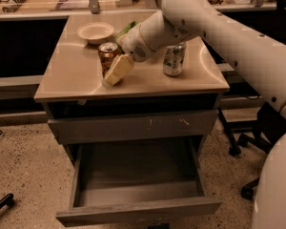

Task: Place orange can into middle drawer

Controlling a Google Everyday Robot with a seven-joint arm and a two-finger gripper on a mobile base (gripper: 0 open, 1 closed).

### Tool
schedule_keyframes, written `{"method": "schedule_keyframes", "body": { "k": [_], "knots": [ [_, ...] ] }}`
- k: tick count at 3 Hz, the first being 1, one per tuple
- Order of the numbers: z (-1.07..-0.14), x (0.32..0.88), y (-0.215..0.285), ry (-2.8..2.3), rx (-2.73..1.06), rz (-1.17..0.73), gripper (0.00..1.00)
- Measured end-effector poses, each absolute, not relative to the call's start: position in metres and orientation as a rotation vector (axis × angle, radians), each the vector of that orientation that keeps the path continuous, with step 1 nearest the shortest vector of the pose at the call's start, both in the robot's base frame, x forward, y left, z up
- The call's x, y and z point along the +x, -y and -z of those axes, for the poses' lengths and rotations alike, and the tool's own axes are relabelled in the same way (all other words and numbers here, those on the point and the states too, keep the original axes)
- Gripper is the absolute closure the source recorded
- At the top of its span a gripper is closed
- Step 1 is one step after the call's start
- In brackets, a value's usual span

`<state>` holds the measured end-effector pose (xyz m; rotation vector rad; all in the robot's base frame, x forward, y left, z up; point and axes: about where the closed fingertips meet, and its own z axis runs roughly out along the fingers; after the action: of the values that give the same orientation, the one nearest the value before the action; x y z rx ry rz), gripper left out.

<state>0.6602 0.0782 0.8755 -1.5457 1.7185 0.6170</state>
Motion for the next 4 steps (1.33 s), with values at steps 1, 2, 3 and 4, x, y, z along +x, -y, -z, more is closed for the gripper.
{"method": "schedule_keyframes", "body": {
  "k": [1, 2, 3, 4],
  "knots": [
    [-0.875, 0.660, -0.078, -1.720, -1.547, -0.617, 0.00],
    [-0.868, 0.671, -0.077, -1.706, -1.536, -0.596, 0.00],
    [-0.862, 0.679, -0.080, -1.692, -1.523, -0.587, 0.00],
    [-0.860, 0.685, -0.085, -1.676, -1.519, -0.588, 0.00]
  ]
}}
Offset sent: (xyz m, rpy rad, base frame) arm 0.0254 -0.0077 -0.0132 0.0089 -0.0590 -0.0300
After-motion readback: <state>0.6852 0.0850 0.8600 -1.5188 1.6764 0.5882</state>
